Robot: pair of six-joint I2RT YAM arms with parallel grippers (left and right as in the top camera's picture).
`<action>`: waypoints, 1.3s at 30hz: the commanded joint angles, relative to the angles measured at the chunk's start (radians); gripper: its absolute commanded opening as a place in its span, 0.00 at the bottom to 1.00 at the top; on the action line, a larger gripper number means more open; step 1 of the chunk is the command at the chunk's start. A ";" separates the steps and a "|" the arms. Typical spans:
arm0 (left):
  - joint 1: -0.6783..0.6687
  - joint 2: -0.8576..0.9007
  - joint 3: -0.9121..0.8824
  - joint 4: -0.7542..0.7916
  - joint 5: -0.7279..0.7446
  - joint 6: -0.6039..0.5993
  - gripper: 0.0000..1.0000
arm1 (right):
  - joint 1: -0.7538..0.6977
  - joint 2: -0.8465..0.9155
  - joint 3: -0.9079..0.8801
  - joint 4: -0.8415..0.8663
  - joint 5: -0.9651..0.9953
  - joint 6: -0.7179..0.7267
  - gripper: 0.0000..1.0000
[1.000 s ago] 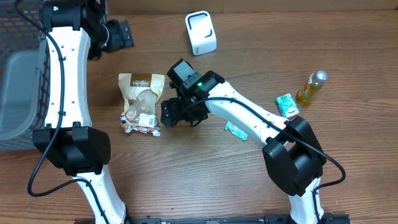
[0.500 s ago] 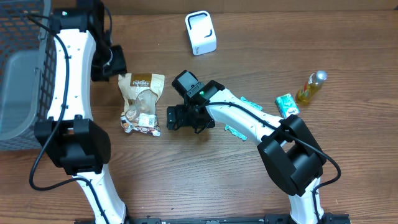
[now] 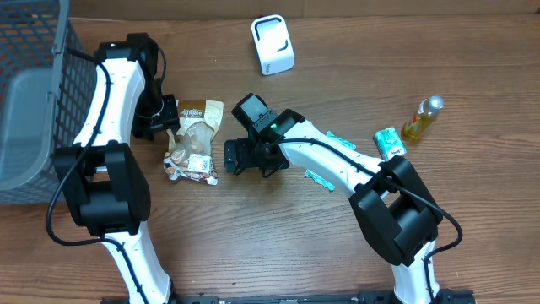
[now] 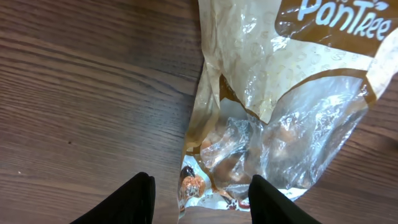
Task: Scan the item barcode
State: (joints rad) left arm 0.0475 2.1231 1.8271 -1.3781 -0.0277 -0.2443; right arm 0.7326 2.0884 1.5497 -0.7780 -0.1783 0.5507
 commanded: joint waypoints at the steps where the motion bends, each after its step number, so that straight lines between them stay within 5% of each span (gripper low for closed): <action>1: -0.003 0.004 -0.044 0.024 -0.001 -0.007 0.50 | -0.008 0.000 -0.004 0.013 0.025 0.007 1.00; 17: -0.069 0.004 -0.273 0.209 0.152 -0.011 0.46 | -0.008 0.000 -0.005 0.036 0.051 0.006 1.00; 33: -0.222 0.004 -0.273 0.222 0.188 0.085 0.53 | -0.009 0.000 -0.005 0.023 0.129 0.007 1.00; 39: -0.203 0.003 -0.127 0.104 0.212 0.088 0.52 | -0.015 0.000 -0.003 0.051 0.120 0.007 1.00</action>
State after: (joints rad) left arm -0.1711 2.1250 1.5856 -1.2201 0.1555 -0.1787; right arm 0.7269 2.0884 1.5497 -0.7441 -0.0624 0.5507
